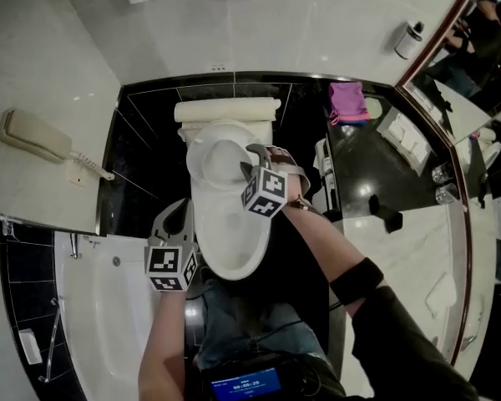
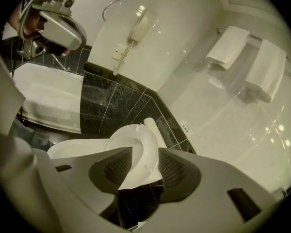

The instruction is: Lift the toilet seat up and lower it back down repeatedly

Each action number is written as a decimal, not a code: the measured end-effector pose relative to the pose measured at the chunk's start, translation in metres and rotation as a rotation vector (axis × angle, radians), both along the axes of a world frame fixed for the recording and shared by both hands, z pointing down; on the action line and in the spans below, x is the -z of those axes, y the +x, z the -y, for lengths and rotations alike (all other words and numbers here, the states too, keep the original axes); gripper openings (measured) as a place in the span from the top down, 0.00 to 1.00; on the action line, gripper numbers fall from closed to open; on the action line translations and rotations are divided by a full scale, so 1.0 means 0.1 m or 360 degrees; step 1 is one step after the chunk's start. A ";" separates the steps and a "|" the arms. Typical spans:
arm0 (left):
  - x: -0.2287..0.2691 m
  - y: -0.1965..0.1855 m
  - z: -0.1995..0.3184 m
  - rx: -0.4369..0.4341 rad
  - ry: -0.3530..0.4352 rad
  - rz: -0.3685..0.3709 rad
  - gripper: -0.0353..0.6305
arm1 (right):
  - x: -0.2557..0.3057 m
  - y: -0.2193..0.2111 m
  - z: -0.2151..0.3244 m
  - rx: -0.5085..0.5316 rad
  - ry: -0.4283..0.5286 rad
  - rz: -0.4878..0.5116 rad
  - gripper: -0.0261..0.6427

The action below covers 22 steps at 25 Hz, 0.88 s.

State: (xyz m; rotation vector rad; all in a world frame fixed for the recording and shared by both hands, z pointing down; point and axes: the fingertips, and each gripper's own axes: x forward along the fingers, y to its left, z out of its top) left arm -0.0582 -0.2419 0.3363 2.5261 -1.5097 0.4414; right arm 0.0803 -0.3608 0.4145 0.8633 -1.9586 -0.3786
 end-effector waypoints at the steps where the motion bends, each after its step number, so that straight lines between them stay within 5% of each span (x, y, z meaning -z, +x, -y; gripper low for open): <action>1: -0.05 -0.05 0.09 -0.0006 -0.0006 0.0005 0.95 | -0.07 -0.05 0.13 0.0002 -0.0010 -0.0030 0.68; 12: -0.39 -0.50 1.03 -0.0034 -0.0032 -0.0023 0.95 | -0.71 -0.49 1.34 0.0046 -0.0051 -0.0274 0.68; 22: -0.55 -0.59 1.17 -0.0060 -0.0068 -0.0080 0.94 | -1.14 -0.57 1.68 0.0167 -0.0115 -0.0528 0.79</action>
